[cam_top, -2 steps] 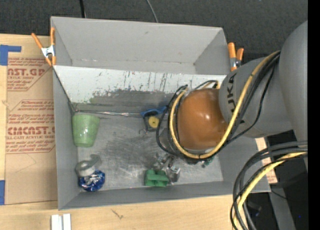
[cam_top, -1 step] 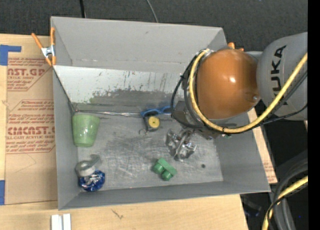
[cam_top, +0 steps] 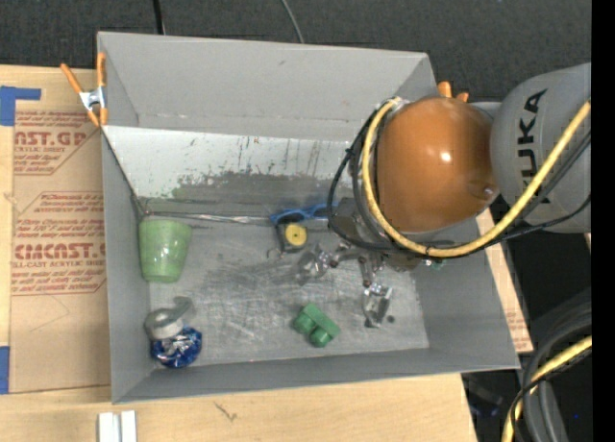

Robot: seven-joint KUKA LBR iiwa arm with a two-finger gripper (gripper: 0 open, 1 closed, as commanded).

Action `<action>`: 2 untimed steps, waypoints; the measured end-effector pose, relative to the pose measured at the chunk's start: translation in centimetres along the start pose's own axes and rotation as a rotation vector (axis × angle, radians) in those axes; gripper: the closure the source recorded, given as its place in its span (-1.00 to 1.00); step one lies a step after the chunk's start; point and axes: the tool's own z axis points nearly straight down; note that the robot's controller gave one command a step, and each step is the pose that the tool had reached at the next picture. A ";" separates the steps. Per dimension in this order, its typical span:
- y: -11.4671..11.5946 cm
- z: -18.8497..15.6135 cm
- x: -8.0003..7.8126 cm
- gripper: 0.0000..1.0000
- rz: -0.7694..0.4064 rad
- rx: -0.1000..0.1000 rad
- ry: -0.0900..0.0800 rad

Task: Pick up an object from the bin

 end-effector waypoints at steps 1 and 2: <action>0.3 12.8 1.0 -1.00 -0.045 0.009 -0.011; -0.6 3.3 -3.9 -1.00 -0.296 0.004 -0.004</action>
Offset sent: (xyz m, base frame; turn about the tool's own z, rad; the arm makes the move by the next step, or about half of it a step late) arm -0.0115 -0.0082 -0.1284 -0.0427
